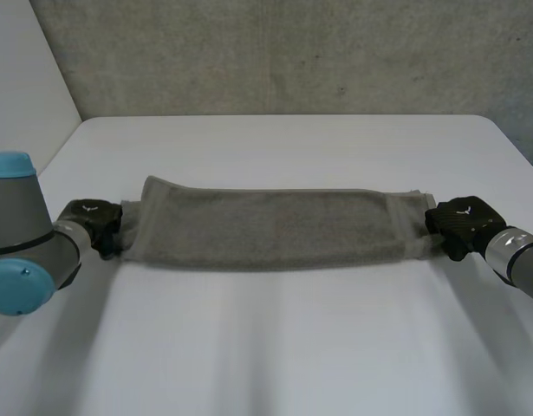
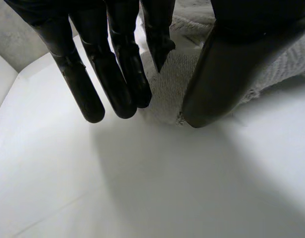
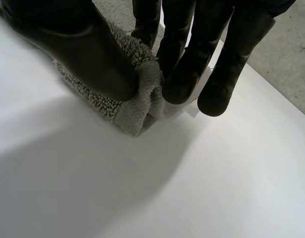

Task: Fold the towel.

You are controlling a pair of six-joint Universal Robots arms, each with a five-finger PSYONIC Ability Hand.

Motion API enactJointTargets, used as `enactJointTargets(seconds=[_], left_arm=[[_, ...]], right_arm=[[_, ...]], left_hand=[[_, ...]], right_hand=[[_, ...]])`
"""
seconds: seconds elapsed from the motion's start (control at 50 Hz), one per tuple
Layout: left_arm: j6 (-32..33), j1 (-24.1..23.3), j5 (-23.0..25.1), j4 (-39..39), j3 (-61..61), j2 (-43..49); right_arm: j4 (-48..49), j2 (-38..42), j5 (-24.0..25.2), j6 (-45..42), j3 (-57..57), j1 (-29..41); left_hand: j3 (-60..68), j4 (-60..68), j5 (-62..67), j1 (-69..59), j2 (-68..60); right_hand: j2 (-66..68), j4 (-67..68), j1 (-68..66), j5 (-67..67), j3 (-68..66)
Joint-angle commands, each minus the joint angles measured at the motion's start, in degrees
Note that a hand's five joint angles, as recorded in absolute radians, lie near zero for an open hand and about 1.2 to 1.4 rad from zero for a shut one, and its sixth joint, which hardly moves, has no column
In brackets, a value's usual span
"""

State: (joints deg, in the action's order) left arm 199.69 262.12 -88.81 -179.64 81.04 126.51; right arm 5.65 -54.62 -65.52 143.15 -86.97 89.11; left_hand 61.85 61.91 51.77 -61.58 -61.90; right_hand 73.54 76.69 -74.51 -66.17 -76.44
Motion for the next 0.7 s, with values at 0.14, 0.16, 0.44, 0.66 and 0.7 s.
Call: enactJointTargets(seconds=[0.14,0.16,0.44,0.66,0.7], left_arm=[[-5.6,4.2,0.0,0.2,5.1,-0.8],[-5.6,4.2,0.0,0.2,5.1,-0.8],[-7.8,7.0,0.2,0.1,8.0,-3.6],[-7.7,7.4,0.7,0.1,11.3,-6.0],[-7.7,7.3,1.5,0.1,11.6,-7.0]], right_arm=[[0.0,0.1,-0.3,-0.6,-0.1,-0.9],[0.0,0.1,-0.3,-0.6,-0.1,-0.9],[0.1,0.2,-0.6,-0.8,-0.3,-0.7],[-0.1,0.0,-0.6,-0.8,-0.6,-1.0],[-0.2,-0.2,-0.5,-0.8,-0.7,-0.9]], left_hand=[[1.5,1.5,1.6,-1.8,-1.5],[1.5,1.5,1.6,-1.8,-1.5],[0.2,0.1,0.3,-0.4,-0.1],[-11.6,-11.6,-11.5,11.3,11.6],[-18.0,-18.1,-17.9,17.7,18.0]], right_hand=[[6.5,3.3,-5.5,-3.8,-3.6],[6.5,3.3,-5.5,-3.8,-3.6],[6.5,3.3,-5.5,-3.8,-3.6],[6.5,3.3,-5.5,-3.8,-3.6],[6.5,3.3,-5.5,-3.8,-3.6]])
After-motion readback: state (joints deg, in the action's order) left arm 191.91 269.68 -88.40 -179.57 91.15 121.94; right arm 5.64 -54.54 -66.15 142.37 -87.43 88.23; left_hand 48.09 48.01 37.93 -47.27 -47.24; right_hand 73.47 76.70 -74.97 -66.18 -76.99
